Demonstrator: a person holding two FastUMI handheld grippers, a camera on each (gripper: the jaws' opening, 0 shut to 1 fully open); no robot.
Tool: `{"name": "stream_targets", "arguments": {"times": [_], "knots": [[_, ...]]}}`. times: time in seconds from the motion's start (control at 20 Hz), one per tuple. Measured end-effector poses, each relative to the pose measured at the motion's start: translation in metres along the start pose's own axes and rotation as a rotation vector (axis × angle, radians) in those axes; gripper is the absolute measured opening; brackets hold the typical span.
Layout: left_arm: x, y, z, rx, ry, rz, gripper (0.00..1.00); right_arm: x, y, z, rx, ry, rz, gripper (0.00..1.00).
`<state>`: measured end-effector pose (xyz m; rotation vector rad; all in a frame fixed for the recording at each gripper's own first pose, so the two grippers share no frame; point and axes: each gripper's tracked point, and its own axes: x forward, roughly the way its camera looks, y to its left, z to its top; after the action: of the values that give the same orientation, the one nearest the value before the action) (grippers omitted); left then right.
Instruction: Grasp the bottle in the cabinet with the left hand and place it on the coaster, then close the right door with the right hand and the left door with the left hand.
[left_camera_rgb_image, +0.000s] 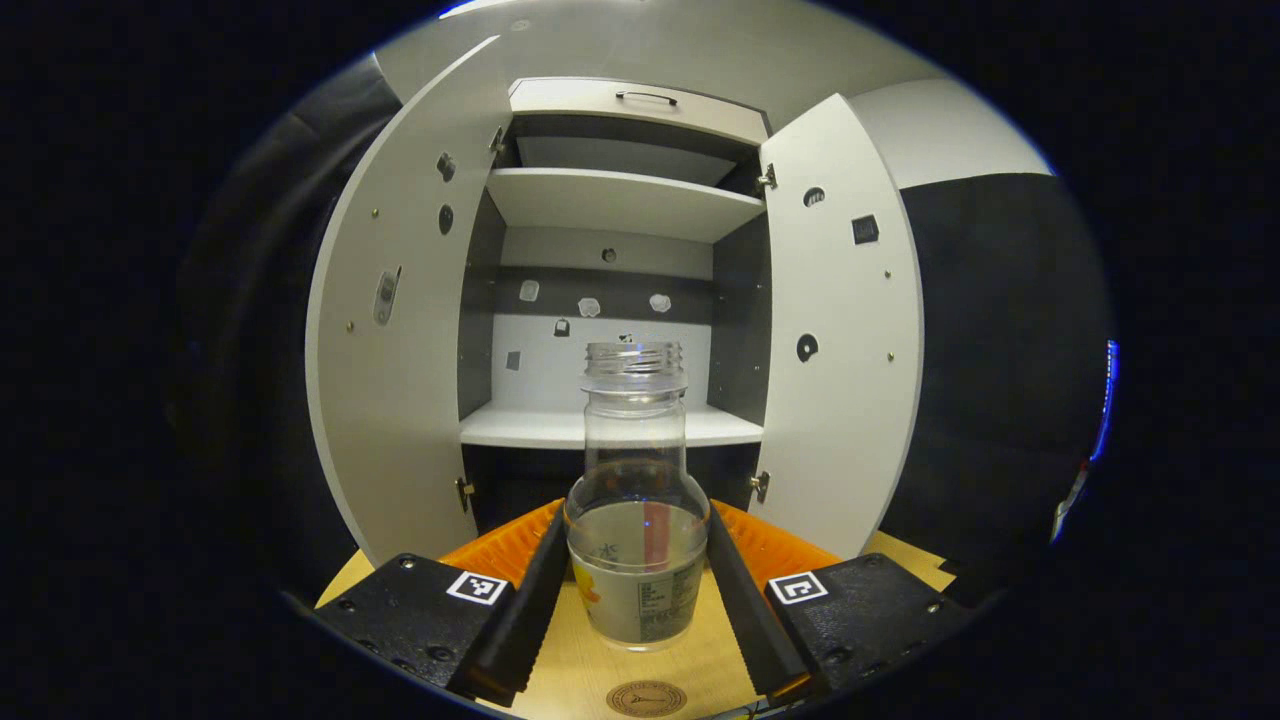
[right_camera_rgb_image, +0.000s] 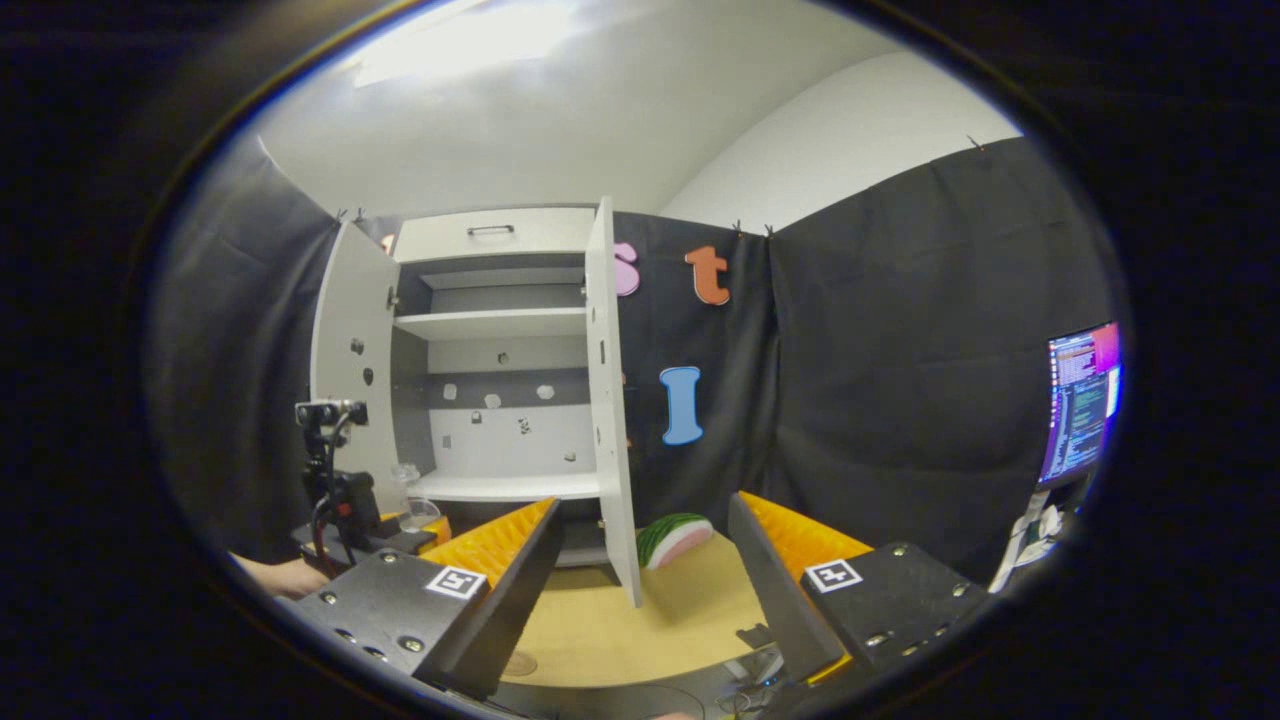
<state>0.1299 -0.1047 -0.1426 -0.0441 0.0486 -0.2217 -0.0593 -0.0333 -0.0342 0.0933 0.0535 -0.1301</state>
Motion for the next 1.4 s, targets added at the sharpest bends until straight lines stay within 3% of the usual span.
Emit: {"name": "stream_targets", "arguments": {"times": [0.3,0.5,0.8,1.15,1.4], "knots": [[-0.004,-0.006,-0.08,0.008,0.029,-0.023,0.8,0.014,0.013,-0.022,0.009,0.01,0.023,0.97],[-0.007,-0.021,-0.127,0.057,0.018,-0.091,0.8,0.038,0.023,-0.047,0.059,0.027,0.038,1.0],[-0.015,-0.045,-0.185,0.13,0.014,-0.196,0.8,0.066,0.035,-0.09,0.033,0.114,0.065,1.0],[-0.005,-0.027,-0.242,0.097,0.113,-0.201,0.8,0.091,0.037,-0.135,-0.02,0.206,0.06,1.0],[-0.006,-0.018,-0.247,0.077,0.155,-0.199,0.82,0.102,0.033,-0.149,-0.003,0.245,0.024,1.0]]}}
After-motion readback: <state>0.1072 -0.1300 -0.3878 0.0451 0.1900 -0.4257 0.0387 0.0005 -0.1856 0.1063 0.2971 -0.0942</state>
